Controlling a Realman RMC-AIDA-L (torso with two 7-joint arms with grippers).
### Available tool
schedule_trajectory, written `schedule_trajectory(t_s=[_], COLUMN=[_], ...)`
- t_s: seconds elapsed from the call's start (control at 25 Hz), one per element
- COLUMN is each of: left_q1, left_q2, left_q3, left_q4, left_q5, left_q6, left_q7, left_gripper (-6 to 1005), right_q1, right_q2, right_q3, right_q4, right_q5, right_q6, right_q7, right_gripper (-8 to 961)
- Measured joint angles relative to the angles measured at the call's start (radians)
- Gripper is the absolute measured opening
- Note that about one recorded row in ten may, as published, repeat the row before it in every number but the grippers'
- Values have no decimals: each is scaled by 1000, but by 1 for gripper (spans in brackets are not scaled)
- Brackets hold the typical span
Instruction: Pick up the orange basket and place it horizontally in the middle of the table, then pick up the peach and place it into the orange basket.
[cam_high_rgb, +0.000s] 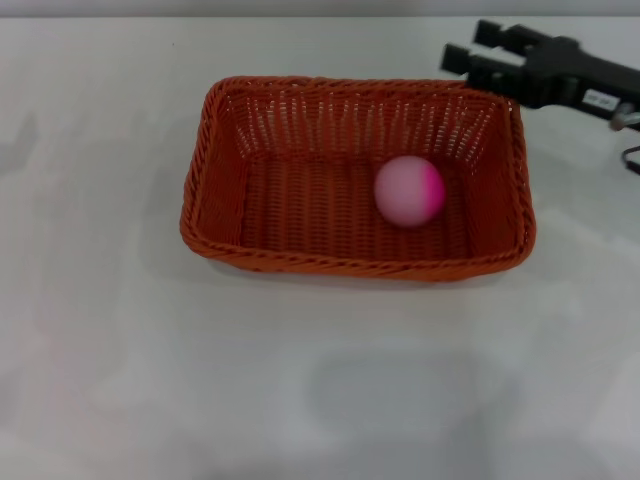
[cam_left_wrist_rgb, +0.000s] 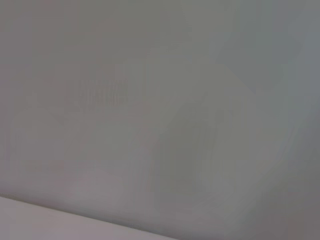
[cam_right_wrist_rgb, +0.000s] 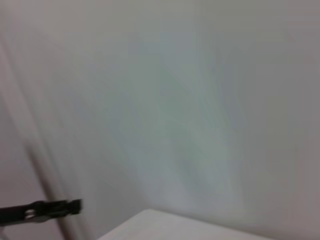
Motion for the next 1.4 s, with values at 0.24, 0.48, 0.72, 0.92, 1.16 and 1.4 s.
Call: schedule_trajectory(t_s=[0.24,0.48,0.72,0.92,1.16,1.4], left_q1=[1,0,0,5,13,17], left_q2=[-1,-2,-3,-4,-4,-2], left_q3=[0,-7,-12,-13,-14,-14], left_q4=[0,0,0,0,5,30], left_q5=[-21,-26,-27,-28,-58,-104], left_q6=[2,3,3,3,3,3], left_q7=[6,7,12,19,43,85], left_gripper=[590,590,590,590,590,590], right_q1=[-20,-31,-55,-59,-59,-67], right_q2=[-1,-3,-2,0,0,-1], right_q3=[135,243,346,423,555,623], right_q4=[9,37,50,83,136,160], right_q5=[-20,-21,-23,-19,-17,-16], right_q6=[-39,-56,-116,-141,-168,-207], right_q7=[-65,-109,-176,-235,-299,-331], right_gripper=[856,856,857,857,857,856])
